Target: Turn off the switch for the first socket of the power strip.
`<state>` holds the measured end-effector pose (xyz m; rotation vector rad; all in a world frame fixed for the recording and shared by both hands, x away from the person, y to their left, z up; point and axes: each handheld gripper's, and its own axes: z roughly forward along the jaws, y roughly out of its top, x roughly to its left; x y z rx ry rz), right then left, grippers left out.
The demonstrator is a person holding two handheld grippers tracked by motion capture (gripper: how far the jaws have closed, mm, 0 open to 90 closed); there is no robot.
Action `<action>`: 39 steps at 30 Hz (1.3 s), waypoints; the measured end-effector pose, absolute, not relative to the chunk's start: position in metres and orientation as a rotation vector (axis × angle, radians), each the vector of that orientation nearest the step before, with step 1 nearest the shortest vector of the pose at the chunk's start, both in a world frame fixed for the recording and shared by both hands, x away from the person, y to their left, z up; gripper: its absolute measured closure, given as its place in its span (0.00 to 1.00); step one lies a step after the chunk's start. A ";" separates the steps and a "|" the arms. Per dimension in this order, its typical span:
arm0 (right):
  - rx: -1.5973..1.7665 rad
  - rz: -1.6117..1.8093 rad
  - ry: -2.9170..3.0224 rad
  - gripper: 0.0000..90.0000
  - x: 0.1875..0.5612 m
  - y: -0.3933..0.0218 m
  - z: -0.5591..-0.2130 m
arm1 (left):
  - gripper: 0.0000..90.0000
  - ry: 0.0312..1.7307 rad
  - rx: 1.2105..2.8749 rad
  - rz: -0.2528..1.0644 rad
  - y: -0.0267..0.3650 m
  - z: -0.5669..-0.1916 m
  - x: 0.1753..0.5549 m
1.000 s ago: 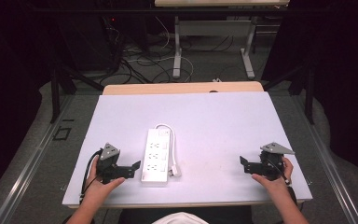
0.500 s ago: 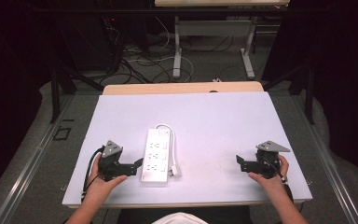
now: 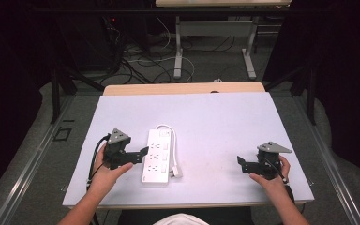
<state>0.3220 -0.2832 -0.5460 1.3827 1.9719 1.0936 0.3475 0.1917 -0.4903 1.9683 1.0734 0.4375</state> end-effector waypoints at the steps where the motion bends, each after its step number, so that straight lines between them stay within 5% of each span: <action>1: 1.382 1.094 1.973 0.07 0.322 -0.283 -0.546 | 0.21 1.073 1.968 0.437 0.192 -0.490 0.348; 39: 1.379 1.100 1.988 0.12 0.323 -0.282 -0.548 | 0.37 1.037 2.034 0.447 0.165 -0.451 0.373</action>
